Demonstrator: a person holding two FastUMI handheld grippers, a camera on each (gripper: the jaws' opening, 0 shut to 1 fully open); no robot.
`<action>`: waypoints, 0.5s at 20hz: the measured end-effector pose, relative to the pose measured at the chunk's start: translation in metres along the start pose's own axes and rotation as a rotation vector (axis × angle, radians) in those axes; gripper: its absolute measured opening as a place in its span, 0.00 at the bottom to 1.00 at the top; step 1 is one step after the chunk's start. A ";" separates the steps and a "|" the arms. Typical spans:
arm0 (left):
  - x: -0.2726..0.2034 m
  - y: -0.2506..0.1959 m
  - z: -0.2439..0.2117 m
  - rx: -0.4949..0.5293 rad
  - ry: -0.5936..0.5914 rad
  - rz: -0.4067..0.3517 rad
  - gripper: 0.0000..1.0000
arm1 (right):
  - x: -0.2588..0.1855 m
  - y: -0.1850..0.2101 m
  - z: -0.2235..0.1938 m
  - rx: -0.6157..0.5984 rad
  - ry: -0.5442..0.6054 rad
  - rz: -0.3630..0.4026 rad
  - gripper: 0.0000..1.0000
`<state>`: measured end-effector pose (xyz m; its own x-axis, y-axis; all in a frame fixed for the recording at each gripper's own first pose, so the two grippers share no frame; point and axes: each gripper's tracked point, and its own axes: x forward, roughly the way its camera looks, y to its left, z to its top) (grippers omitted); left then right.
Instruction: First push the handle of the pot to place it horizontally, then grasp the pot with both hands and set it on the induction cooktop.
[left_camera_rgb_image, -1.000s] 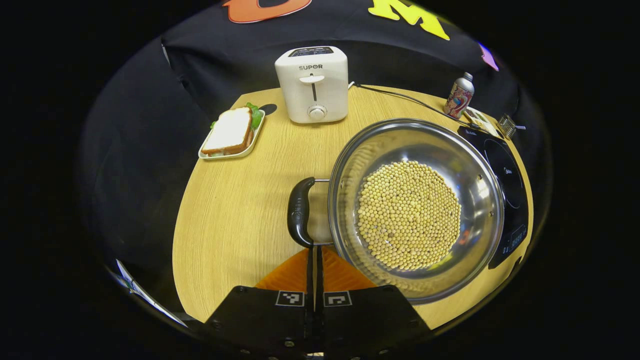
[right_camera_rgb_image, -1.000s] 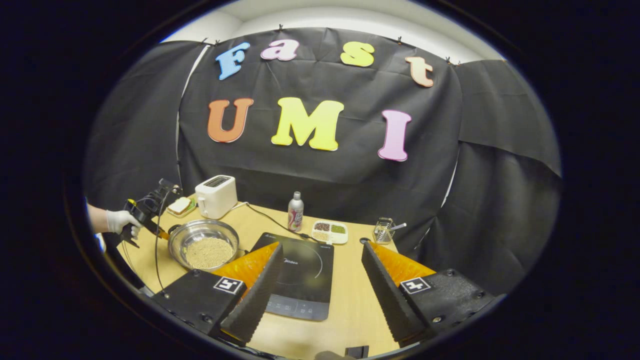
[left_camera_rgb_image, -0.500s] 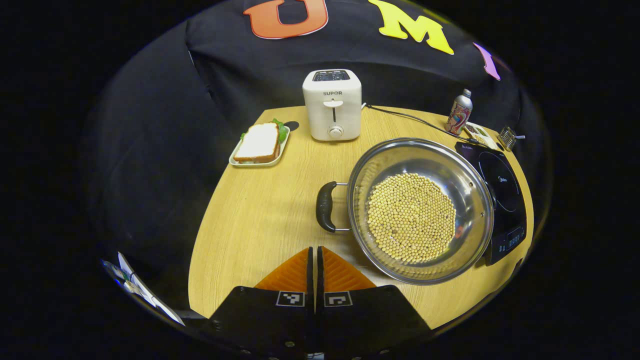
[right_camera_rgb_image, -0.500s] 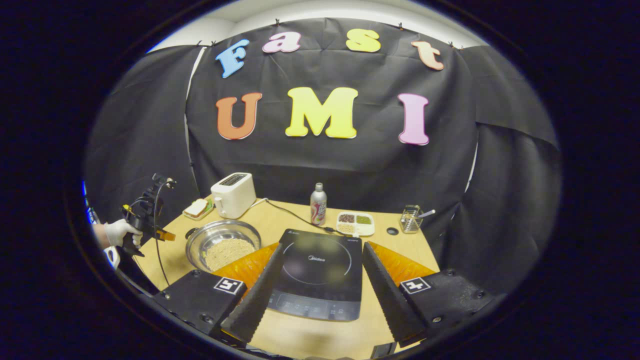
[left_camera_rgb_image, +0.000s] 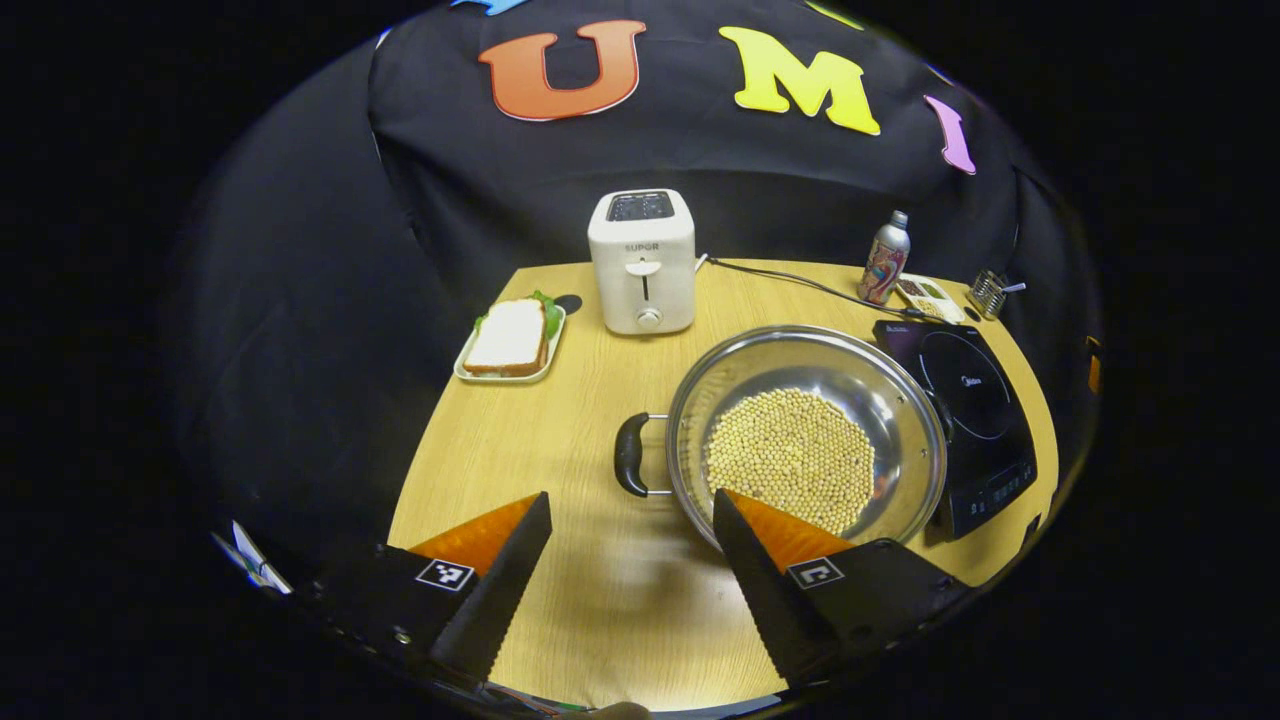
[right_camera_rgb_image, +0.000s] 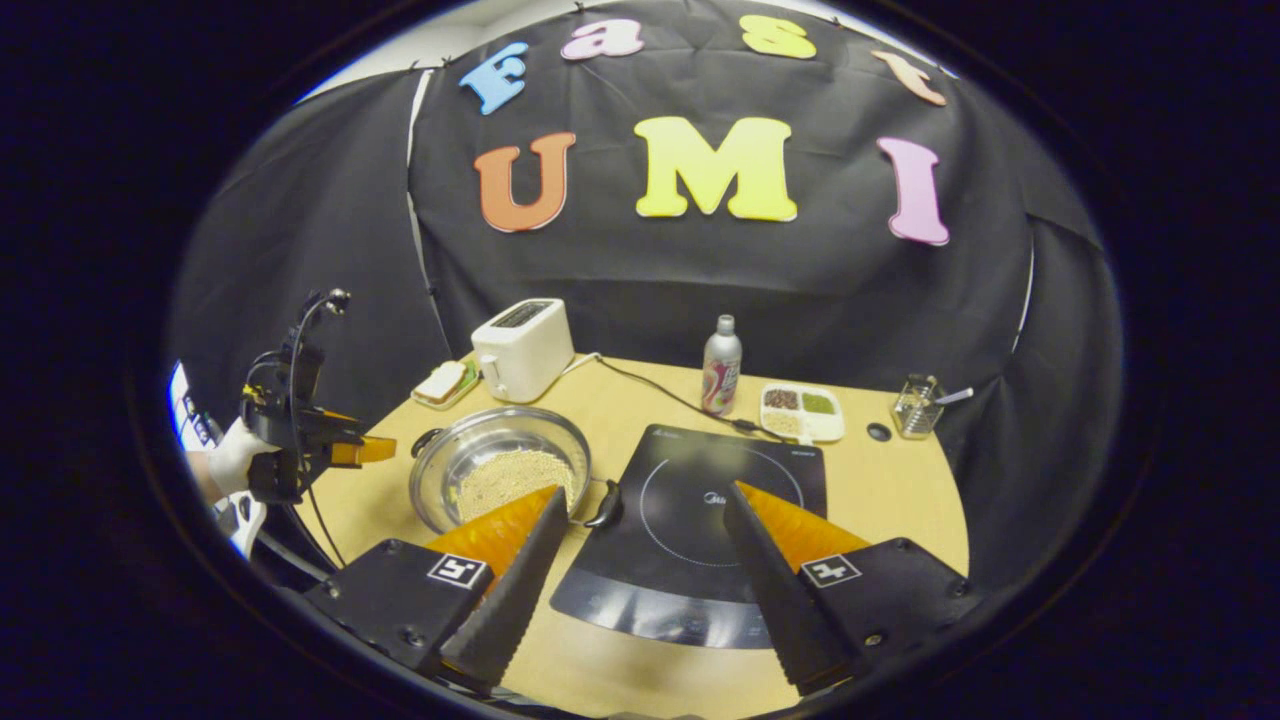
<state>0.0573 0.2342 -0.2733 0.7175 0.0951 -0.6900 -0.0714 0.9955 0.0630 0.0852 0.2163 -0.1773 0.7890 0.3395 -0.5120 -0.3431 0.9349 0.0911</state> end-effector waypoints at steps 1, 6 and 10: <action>0.003 0.000 0.002 0.000 0.006 0.010 0.97 | 0.011 0.005 -0.003 0.010 0.028 0.013 0.99; 0.027 -0.014 0.003 -0.006 0.065 -0.018 0.97 | 0.066 0.028 -0.019 0.051 0.150 0.058 0.96; 0.053 -0.010 0.010 0.041 0.093 0.001 0.97 | 0.111 0.046 -0.037 0.078 0.258 0.080 0.97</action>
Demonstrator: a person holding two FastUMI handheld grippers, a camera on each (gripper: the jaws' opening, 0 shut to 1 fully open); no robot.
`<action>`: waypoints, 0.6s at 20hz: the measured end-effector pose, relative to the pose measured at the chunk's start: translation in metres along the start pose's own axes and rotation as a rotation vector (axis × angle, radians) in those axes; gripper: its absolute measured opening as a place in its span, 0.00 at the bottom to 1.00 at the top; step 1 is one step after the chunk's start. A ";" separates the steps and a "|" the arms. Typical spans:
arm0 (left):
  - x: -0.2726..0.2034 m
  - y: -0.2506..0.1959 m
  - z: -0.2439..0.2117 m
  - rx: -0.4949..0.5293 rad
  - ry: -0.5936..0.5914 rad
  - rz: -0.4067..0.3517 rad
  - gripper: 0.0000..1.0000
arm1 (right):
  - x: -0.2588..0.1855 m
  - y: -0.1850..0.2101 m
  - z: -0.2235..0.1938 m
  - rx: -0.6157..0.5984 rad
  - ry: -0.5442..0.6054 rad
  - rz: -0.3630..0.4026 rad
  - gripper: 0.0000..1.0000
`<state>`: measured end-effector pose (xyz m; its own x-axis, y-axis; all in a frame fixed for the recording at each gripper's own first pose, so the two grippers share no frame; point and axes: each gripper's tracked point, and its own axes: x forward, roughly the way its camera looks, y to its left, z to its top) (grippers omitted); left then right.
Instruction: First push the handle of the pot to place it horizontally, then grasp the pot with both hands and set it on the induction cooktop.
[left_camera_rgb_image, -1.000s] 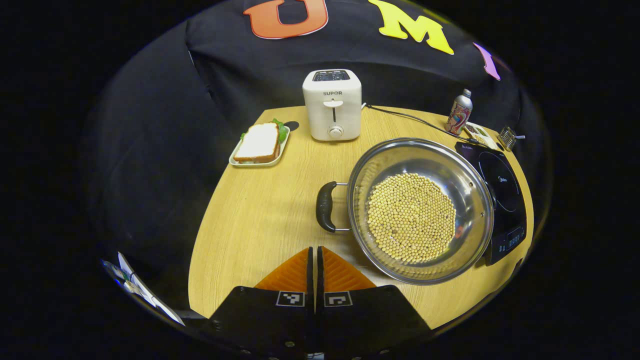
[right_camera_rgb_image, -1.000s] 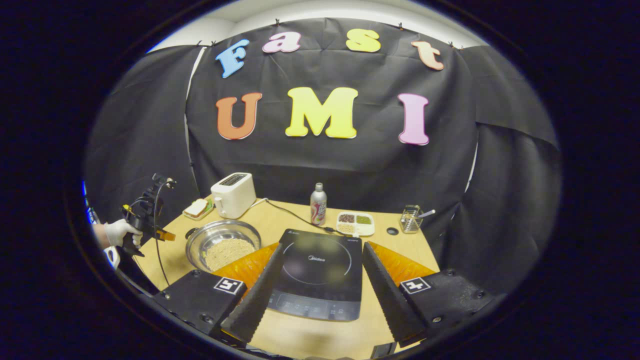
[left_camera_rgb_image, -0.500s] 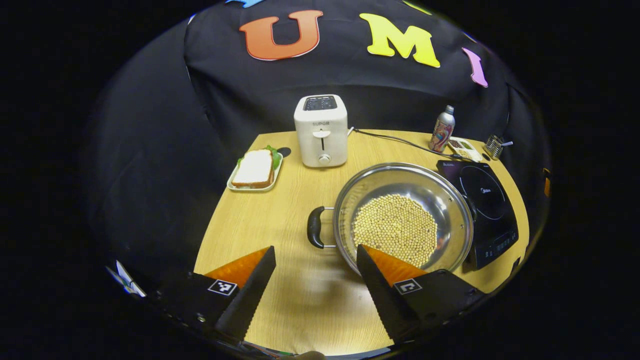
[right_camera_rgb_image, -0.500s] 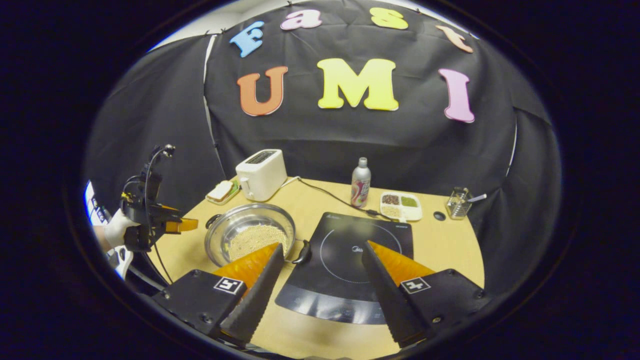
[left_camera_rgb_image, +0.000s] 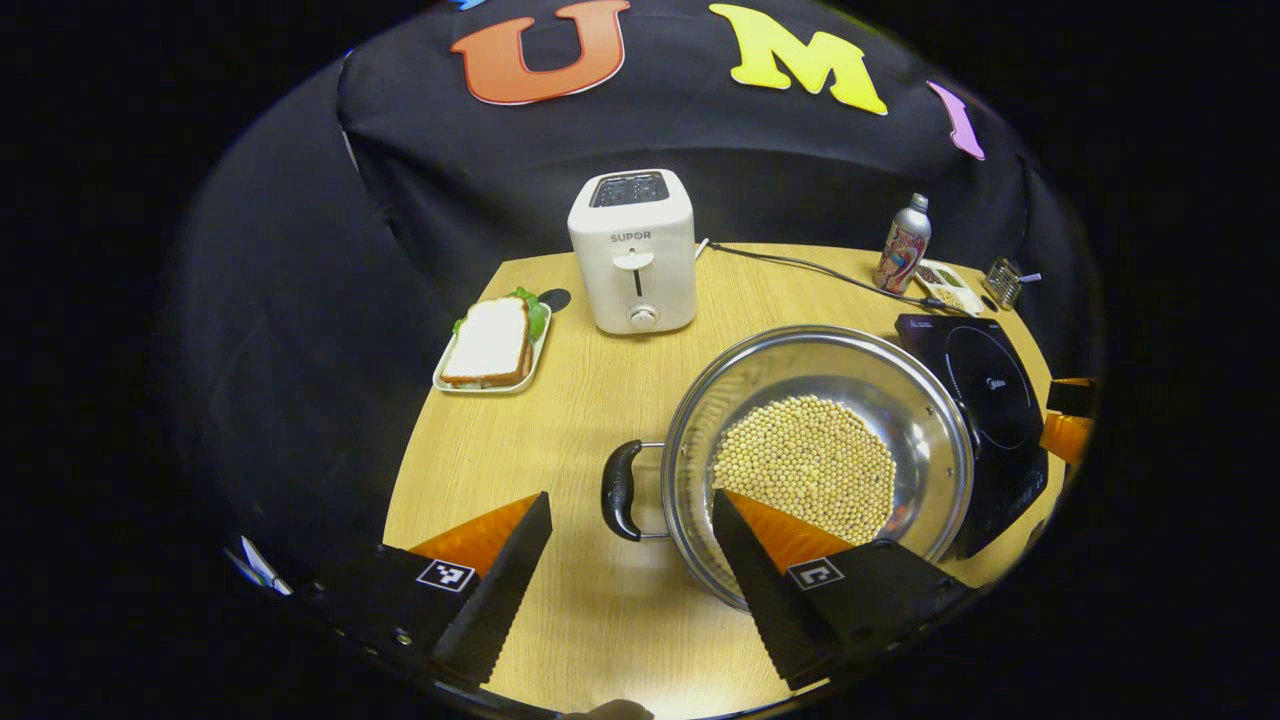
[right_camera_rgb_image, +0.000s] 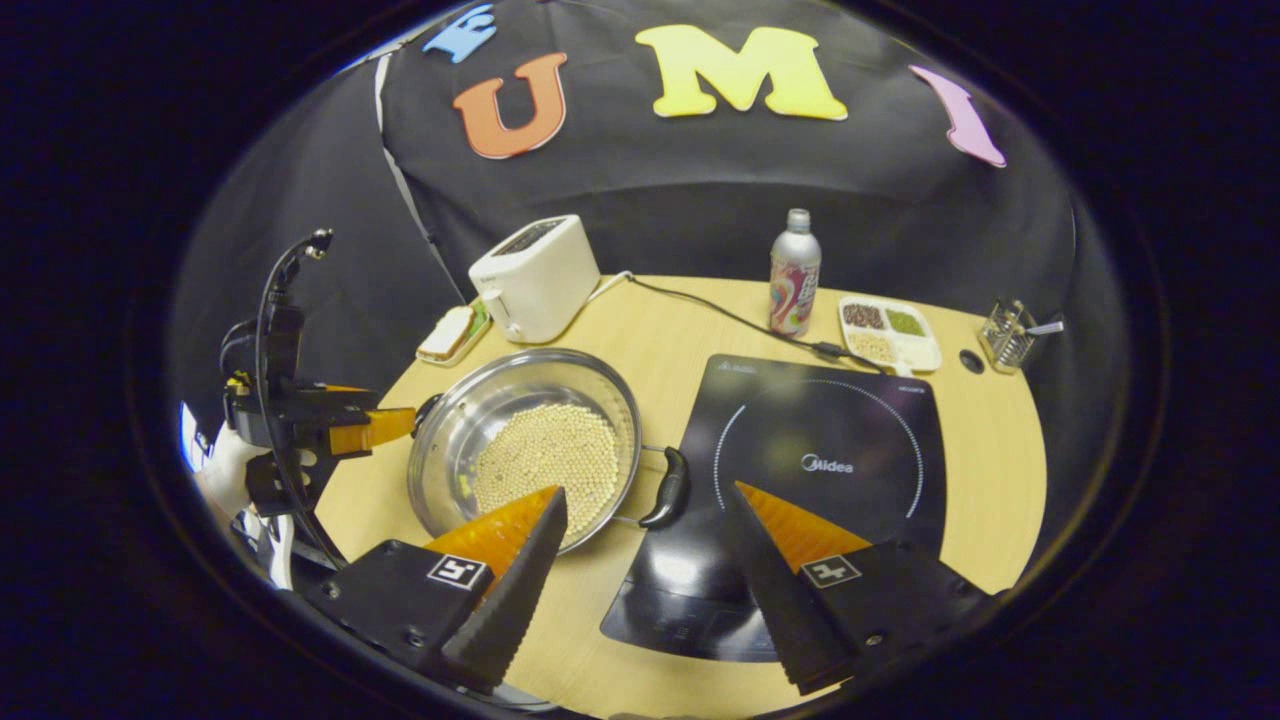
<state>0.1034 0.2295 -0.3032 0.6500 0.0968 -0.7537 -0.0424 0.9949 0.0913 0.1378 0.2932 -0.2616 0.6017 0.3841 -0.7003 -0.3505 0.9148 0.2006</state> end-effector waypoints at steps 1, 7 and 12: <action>0.006 -0.002 -0.001 0.006 0.012 0.002 0.97 | 0.011 0.003 -0.001 0.012 0.024 0.003 0.96; 0.039 0.000 -0.007 0.009 0.082 0.015 0.97 | 0.060 -0.010 -0.008 0.055 0.124 -0.064 0.95; 0.059 0.001 -0.015 0.005 0.137 0.005 0.97 | 0.079 -0.008 -0.019 0.053 0.209 -0.098 0.95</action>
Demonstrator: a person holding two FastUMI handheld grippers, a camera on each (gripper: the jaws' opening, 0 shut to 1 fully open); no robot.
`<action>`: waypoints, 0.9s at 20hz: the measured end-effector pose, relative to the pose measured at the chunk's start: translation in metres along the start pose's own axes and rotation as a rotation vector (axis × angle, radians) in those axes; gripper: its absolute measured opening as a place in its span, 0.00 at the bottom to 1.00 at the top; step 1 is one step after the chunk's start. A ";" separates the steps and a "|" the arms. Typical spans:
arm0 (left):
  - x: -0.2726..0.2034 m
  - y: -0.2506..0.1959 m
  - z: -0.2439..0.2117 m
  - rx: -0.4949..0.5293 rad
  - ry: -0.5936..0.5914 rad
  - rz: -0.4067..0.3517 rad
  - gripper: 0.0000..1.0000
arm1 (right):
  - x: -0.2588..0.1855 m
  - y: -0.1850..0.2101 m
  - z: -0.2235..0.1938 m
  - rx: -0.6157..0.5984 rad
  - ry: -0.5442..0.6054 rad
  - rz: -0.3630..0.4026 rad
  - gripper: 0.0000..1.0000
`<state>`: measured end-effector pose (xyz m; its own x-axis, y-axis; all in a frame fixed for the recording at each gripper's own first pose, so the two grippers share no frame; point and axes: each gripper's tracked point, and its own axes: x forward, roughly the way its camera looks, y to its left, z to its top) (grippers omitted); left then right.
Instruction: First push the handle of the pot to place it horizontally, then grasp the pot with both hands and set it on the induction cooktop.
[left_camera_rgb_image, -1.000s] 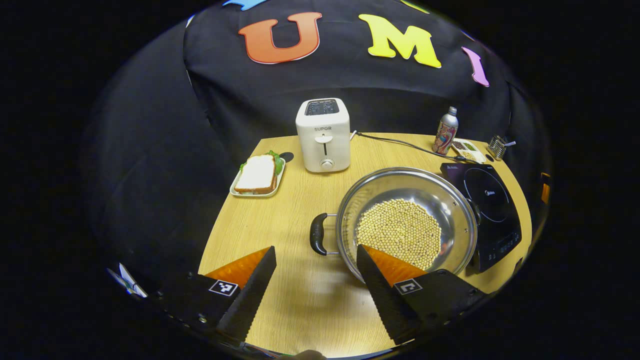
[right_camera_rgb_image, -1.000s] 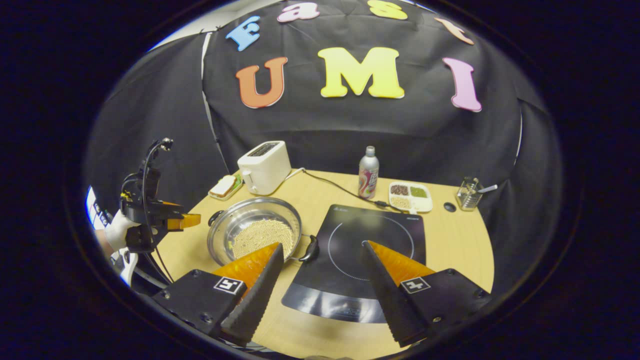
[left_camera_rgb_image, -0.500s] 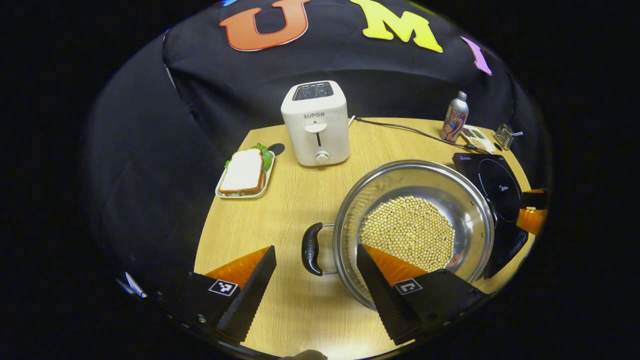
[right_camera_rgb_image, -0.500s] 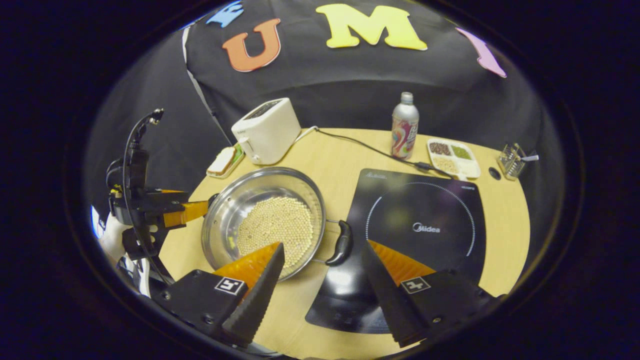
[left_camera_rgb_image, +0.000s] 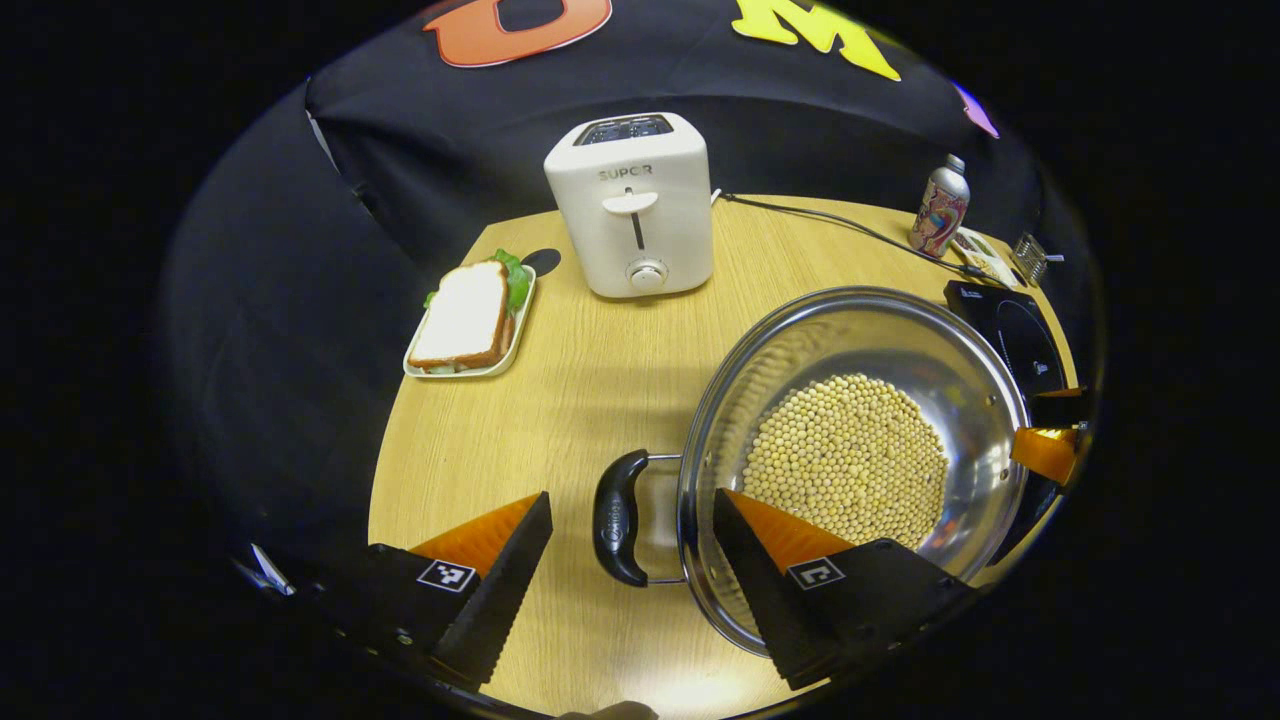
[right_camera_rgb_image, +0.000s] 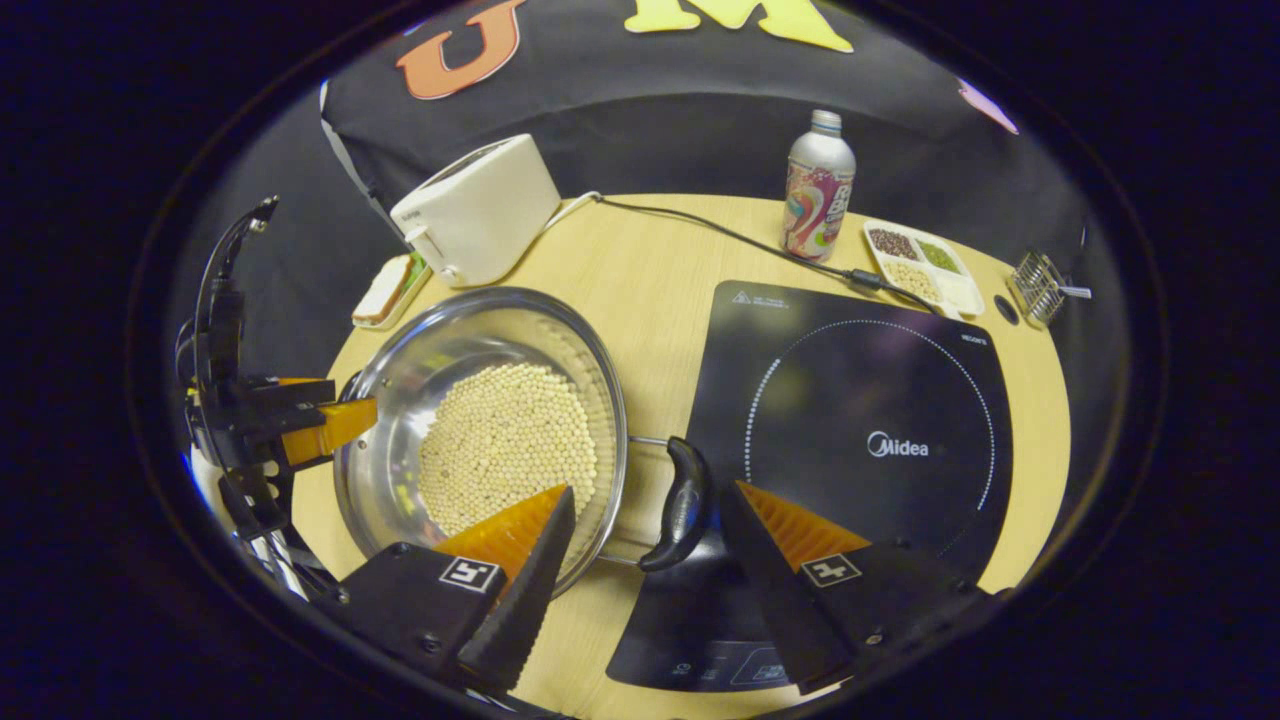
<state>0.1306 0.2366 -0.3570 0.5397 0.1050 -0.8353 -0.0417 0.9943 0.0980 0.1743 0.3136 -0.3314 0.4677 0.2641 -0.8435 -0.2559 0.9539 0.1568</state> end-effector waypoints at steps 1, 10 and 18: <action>0.003 0.000 0.000 -0.002 0.009 -0.003 0.97 | 0.002 -0.002 -0.003 0.005 0.021 -0.012 0.93; 0.023 -0.015 0.000 0.039 0.097 -0.046 0.73 | 0.010 -0.006 0.006 0.027 0.091 -0.074 0.71; 0.023 -0.020 -0.010 0.033 0.173 -0.073 0.75 | 0.008 -0.007 0.008 0.077 0.116 -0.084 0.65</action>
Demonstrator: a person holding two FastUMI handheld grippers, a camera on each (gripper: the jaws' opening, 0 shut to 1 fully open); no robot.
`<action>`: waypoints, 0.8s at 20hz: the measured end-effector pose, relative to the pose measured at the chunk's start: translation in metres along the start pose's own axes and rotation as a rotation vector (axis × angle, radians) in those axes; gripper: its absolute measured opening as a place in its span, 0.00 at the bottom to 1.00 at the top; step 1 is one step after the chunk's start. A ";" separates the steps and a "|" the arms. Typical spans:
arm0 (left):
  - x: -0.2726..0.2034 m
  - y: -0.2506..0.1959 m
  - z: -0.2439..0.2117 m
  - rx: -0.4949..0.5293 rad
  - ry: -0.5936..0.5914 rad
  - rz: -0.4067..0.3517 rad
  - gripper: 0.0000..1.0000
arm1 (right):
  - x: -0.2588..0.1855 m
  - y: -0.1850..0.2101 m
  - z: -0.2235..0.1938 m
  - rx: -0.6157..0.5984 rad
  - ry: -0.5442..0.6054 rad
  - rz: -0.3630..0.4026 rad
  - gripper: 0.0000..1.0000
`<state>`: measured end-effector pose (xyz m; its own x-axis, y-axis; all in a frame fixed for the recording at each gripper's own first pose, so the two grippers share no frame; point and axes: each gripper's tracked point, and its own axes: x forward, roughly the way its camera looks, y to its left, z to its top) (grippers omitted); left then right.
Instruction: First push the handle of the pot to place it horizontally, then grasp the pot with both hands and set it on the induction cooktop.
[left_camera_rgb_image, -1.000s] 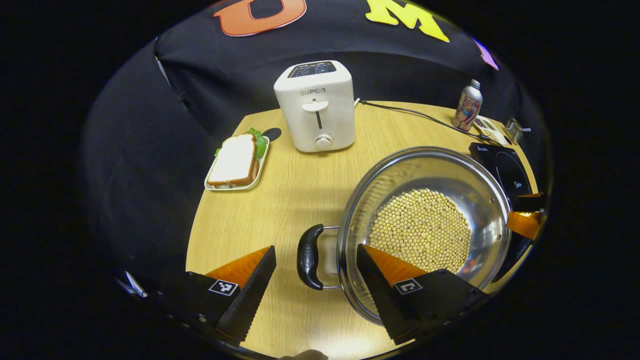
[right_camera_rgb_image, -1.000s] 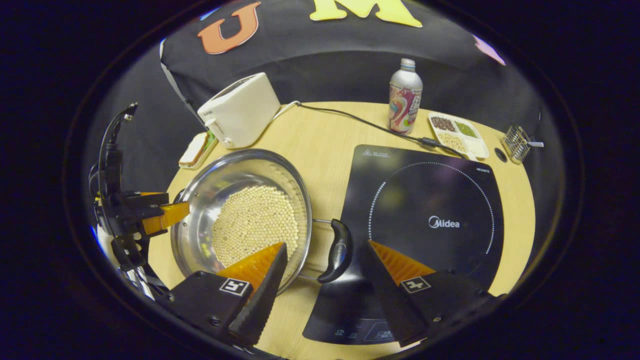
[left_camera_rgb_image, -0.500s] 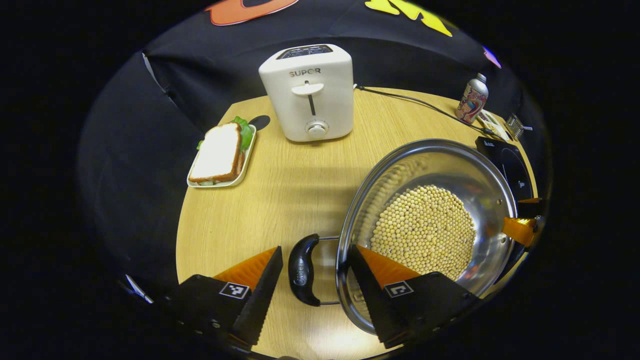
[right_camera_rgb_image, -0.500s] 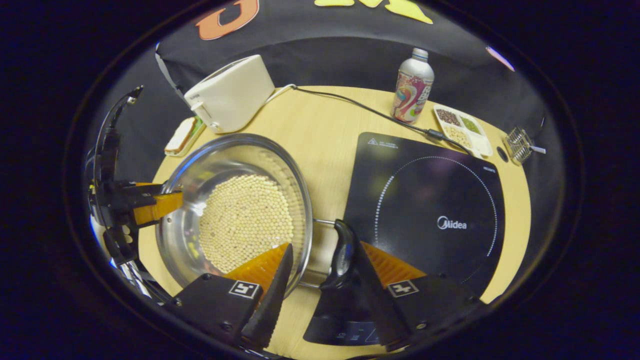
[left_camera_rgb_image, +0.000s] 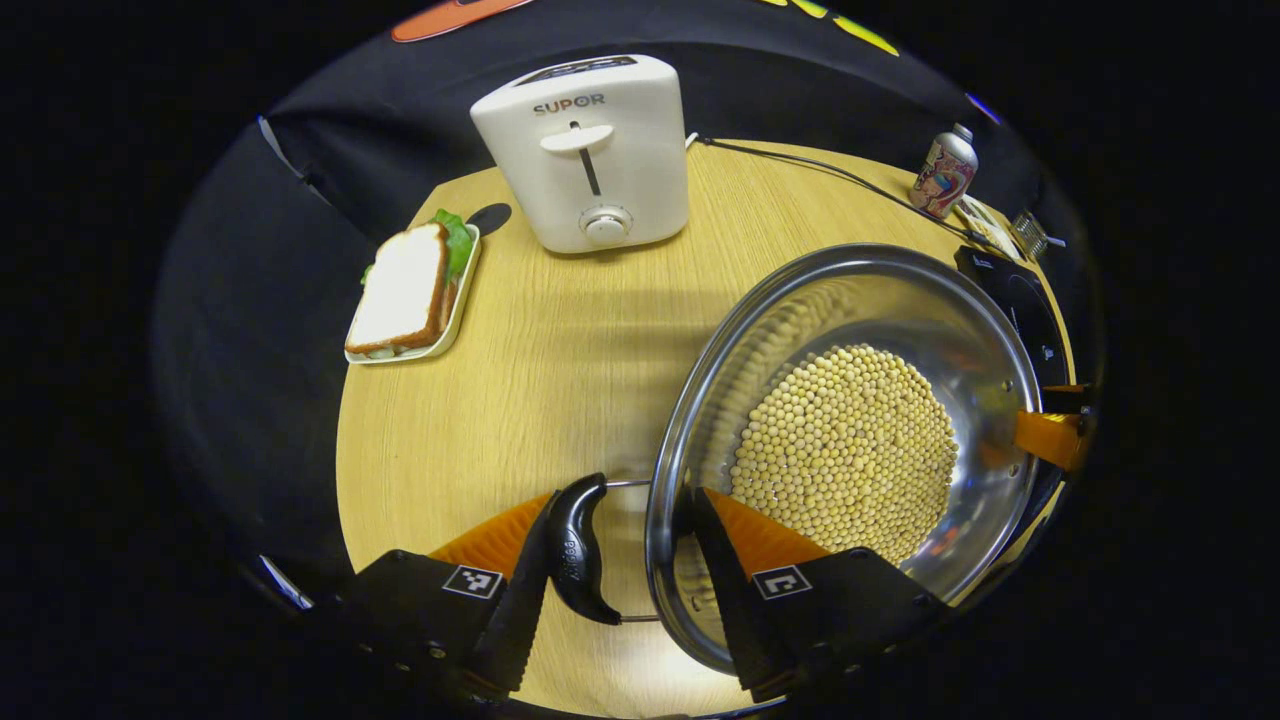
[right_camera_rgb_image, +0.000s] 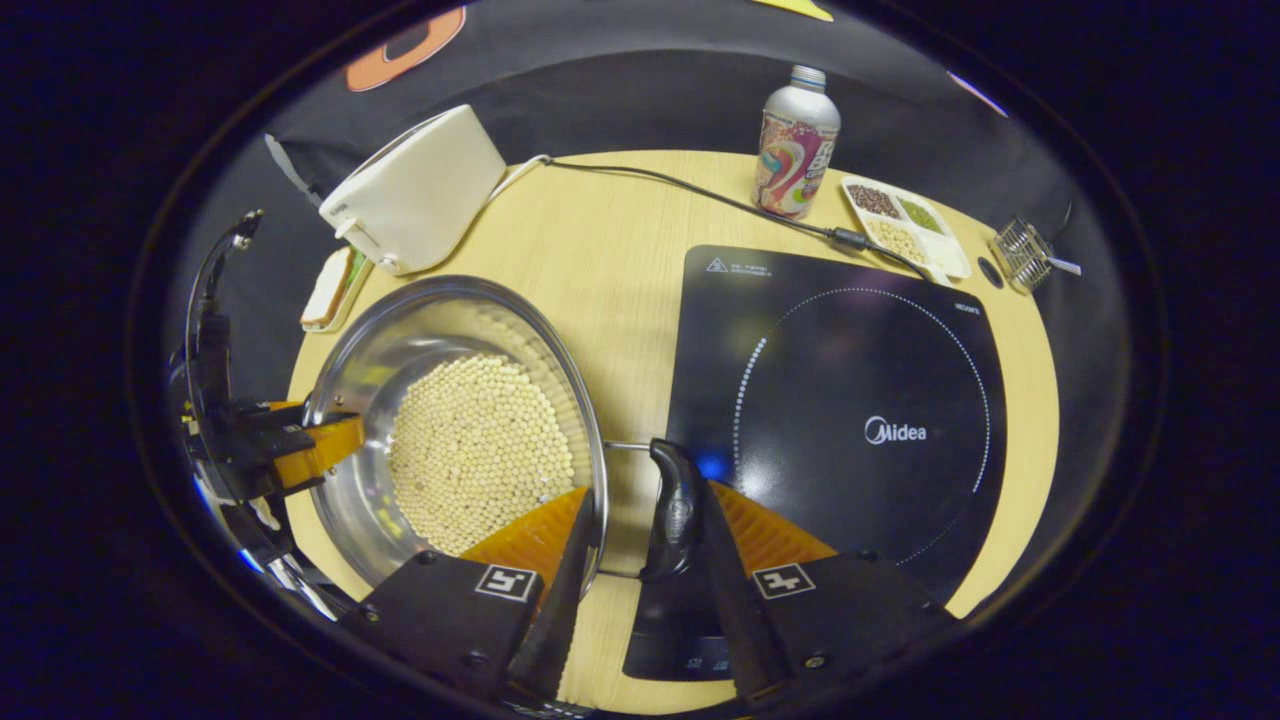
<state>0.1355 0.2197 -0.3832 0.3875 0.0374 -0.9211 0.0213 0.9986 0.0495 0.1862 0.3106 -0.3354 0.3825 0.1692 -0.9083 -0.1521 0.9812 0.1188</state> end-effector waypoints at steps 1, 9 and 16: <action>-0.001 0.000 0.000 -0.015 0.005 -0.012 0.75 | 0.001 0.000 -0.001 -0.011 -0.009 0.004 0.61; -0.002 -0.003 -0.006 -0.068 0.020 -0.042 0.65 | 0.000 0.001 0.000 -0.008 -0.054 0.031 0.58; -0.025 0.001 0.000 -0.065 -0.041 -0.044 0.62 | -0.023 0.011 0.006 -0.010 -0.113 0.087 0.53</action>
<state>0.1258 0.2200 -0.3597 0.4247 -0.0066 -0.9053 -0.0206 0.9996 -0.0169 0.1817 0.3185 -0.3107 0.4676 0.2631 -0.8439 -0.1979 0.9616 0.1901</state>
